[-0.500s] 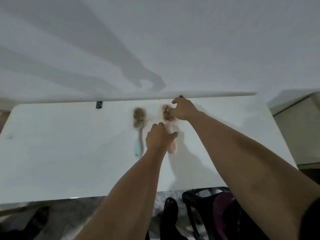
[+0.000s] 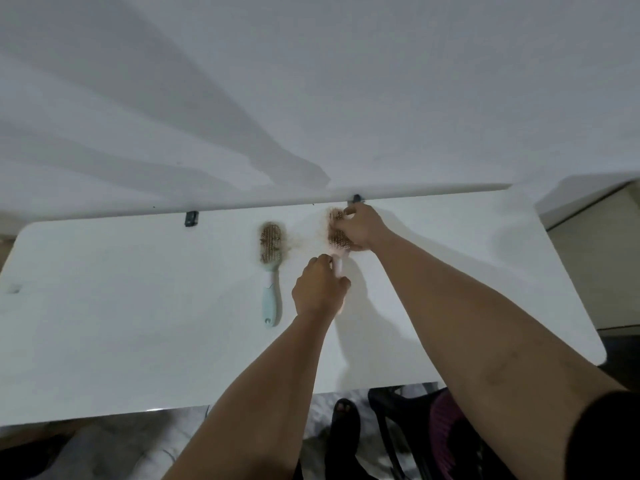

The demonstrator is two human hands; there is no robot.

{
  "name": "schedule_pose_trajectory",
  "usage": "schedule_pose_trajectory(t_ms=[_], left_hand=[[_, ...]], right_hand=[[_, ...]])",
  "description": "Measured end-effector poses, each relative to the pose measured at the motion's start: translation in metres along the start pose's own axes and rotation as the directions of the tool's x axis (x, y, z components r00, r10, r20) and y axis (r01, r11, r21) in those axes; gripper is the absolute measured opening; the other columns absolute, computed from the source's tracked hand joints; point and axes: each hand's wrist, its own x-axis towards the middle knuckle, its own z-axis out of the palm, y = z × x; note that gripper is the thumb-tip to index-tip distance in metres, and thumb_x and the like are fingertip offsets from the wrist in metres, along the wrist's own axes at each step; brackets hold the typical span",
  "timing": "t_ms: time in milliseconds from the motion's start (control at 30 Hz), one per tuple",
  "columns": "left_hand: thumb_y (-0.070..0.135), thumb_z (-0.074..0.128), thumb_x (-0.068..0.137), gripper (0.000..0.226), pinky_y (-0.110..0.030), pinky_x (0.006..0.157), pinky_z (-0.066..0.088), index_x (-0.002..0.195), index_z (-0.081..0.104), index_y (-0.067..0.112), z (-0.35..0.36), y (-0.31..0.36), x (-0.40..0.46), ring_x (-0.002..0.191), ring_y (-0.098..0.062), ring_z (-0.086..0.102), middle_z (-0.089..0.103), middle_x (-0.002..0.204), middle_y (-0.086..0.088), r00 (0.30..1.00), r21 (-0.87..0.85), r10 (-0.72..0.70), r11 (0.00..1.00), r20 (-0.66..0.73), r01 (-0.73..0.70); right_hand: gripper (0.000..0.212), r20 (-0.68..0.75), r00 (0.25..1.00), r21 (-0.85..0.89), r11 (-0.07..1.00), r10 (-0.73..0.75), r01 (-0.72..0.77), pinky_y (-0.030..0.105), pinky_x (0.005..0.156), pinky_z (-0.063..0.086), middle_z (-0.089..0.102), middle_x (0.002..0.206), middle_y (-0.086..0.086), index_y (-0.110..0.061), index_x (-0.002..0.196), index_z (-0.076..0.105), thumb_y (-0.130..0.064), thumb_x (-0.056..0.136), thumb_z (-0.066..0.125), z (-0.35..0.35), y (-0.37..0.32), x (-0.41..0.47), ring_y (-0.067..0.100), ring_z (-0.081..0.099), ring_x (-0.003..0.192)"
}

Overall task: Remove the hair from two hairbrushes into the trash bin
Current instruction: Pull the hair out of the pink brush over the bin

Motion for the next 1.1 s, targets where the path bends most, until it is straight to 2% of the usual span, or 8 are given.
schedule_pose_trajectory(t_ms=[67,167,267,467,633,833,1000,1100], left_hand=[[0.022,0.062,0.086,0.031,-0.032,0.074,0.044,0.117,0.063,0.024,-0.007,0.007,-0.004,0.099,-0.023,0.065,0.067,0.11,0.008,1.0,-0.053,0.023,0.998,0.015,-0.022],[0.024,0.062,0.082,0.039,-0.033,0.076,0.051,0.121,0.063,0.027,-0.022,0.02,-0.013,0.095,-0.018,0.069,0.071,0.108,0.014,0.995,-0.181,0.084,0.981,0.052,-0.073],[0.026,0.069,0.08,0.043,-0.036,0.087,0.058,0.123,0.065,0.02,-0.034,0.034,-0.015,0.092,-0.018,0.073,0.075,0.099,0.005,0.969,-0.37,0.182,0.923,0.166,-0.11],[0.02,0.07,0.096,0.025,-0.043,0.091,0.063,0.12,0.069,0.013,-0.057,0.086,-0.032,0.099,-0.028,0.079,0.079,0.113,-0.009,0.873,-0.725,0.262,0.674,0.411,0.139],[0.022,0.068,0.096,0.007,-0.037,0.087,0.059,0.097,0.074,0.016,-0.046,0.115,-0.074,0.088,-0.02,0.074,0.079,0.105,-0.005,0.781,-0.609,0.36,0.793,0.51,0.032],[0.023,0.065,0.1,0.022,-0.033,0.08,0.061,0.117,0.074,0.011,-0.009,0.13,-0.135,0.089,-0.021,0.074,0.079,0.108,-0.006,0.629,-0.573,0.488,0.816,0.605,-0.082],[0.03,0.064,0.102,0.022,-0.031,0.072,0.058,0.112,0.074,0.014,0.019,0.144,-0.175,0.09,-0.022,0.073,0.079,0.108,-0.006,0.536,-0.581,0.532,0.808,0.655,-0.092],[0.036,0.065,0.102,0.029,-0.039,0.073,0.065,0.112,0.072,0.009,0.04,0.154,-0.197,0.085,-0.024,0.074,0.079,0.104,-0.009,0.487,-0.566,0.543,0.816,0.684,-0.116]], right_hand=[[0.041,-0.011,0.999,0.118,0.993,0.031,-0.029,0.046,0.08,0.065,0.069,0.109,0.007,-0.013,0.127,0.058,-0.03,0.093,0.074,-0.017,-0.001,-0.01,0.03,0.071,0.107],[0.048,-0.068,0.996,0.253,0.967,0.06,-0.041,0.036,0.072,0.06,0.071,0.121,0.01,-0.021,0.126,0.055,-0.039,0.089,0.08,-0.047,-0.004,-0.033,0.031,0.073,0.108],[0.047,-0.138,0.987,0.364,0.931,0.087,-0.031,0.036,0.074,0.057,0.073,0.119,0.013,-0.021,0.124,0.053,-0.036,0.089,0.082,-0.076,-0.004,-0.061,0.027,0.073,0.091],[0.049,-0.304,0.937,0.442,0.897,0.172,-0.021,0.03,0.068,0.053,0.077,0.114,0.011,-0.02,0.128,0.056,-0.033,0.089,0.081,-0.124,0.022,-0.142,0.021,0.07,0.08],[0.038,-0.454,0.852,0.497,0.868,0.261,-0.001,0.026,0.059,0.044,0.074,0.102,0.01,-0.016,0.126,0.058,-0.023,0.093,0.075,-0.141,0.057,-0.211,0.018,0.072,0.067],[0.028,-0.54,0.756,0.617,0.785,0.37,0.057,0.027,0.066,0.048,0.075,0.091,0.004,-0.02,0.116,0.064,-0.026,0.092,0.078,-0.15,0.102,-0.293,0.018,0.071,0.072],[0.032,-0.578,0.693,0.669,0.736,0.431,0.101,0.027,0.063,0.049,0.08,0.096,0.007,-0.019,0.111,0.07,-0.032,0.086,0.084,-0.152,0.141,-0.334,0.02,0.075,0.081],[0.033,-0.601,0.659,0.68,0.723,0.452,0.124,0.039,0.076,0.059,0.082,0.087,0.004,-0.013,0.109,0.077,-0.035,0.085,0.085,-0.155,0.165,-0.354,0.02,0.076,0.079]])
